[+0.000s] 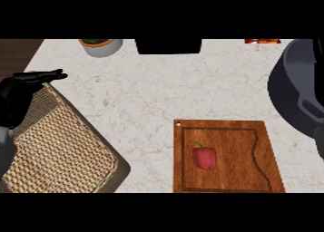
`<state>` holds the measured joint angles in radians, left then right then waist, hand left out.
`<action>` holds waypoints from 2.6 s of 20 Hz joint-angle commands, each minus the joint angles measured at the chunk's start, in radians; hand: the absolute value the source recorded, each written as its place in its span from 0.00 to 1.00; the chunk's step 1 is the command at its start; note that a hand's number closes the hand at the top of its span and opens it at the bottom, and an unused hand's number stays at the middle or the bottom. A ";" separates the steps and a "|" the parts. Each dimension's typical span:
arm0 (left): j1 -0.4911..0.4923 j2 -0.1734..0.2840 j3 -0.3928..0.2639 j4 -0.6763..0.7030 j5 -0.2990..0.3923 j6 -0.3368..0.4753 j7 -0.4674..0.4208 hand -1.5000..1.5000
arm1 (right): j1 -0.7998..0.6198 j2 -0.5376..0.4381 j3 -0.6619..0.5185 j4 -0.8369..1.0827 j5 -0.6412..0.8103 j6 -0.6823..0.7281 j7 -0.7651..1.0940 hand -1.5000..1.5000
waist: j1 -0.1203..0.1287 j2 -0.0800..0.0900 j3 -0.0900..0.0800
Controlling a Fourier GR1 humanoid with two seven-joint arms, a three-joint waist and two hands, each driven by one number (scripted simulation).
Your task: Pick the bell pepper from the cutting board and place it in the pot
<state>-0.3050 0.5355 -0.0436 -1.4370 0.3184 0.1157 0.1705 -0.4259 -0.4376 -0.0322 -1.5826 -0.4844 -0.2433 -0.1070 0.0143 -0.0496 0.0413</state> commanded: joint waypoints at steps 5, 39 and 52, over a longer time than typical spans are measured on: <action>-0.069 -0.026 0.005 -0.078 0.038 0.059 -0.063 0.50 | -0.129 -0.130 0.224 -0.039 -0.064 0.454 0.096 1.00 | 0.070 0.051 -0.045; 0.028 0.004 -0.215 -0.103 0.213 0.287 -0.246 0.50 | -0.114 -0.341 0.696 -0.140 0.943 0.726 0.003 0.00 | -0.004 0.053 -0.043; -0.018 0.040 -0.239 -0.046 0.265 0.313 -0.285 0.50 | -0.050 -0.258 0.749 -0.150 1.039 0.686 -0.029 0.00 | -0.022 0.052 -0.041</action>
<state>-0.3246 0.6577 -0.2901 -1.5260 0.5764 0.4131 -0.0989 -0.4932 -0.6950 0.7209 -1.7235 0.5394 0.4566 -0.0982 0.0036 -0.0101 0.0409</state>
